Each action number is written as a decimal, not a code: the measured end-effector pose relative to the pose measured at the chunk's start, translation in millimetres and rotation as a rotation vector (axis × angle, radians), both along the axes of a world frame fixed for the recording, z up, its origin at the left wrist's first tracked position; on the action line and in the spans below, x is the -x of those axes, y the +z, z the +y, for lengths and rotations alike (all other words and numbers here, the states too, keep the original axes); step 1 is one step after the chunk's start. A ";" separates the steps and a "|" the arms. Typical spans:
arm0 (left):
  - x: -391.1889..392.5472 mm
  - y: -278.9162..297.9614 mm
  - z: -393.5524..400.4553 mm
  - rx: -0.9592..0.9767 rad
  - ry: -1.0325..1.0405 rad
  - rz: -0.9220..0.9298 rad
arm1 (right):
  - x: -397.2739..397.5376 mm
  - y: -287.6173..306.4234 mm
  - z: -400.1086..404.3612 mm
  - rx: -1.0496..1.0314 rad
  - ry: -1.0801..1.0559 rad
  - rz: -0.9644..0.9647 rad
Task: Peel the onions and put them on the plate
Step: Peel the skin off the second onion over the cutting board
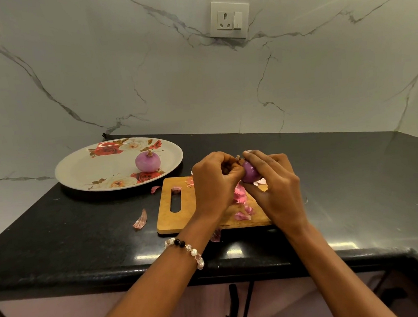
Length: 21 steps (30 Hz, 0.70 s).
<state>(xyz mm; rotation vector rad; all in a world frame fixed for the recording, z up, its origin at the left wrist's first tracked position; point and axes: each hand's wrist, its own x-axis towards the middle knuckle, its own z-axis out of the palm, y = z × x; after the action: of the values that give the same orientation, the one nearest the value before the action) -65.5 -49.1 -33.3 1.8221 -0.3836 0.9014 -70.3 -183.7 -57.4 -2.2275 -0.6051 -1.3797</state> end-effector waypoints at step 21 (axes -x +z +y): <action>-3.1 -0.1 -1.1 0.063 -0.079 0.029 | 0.5 3.0 -0.5 -0.157 0.084 0.156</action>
<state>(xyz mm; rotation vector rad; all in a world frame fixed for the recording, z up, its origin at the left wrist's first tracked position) -62.4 -50.2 -33.4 1.7487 -0.4013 0.8228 -70.7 -184.2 -54.4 -2.1340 -0.5117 -1.1580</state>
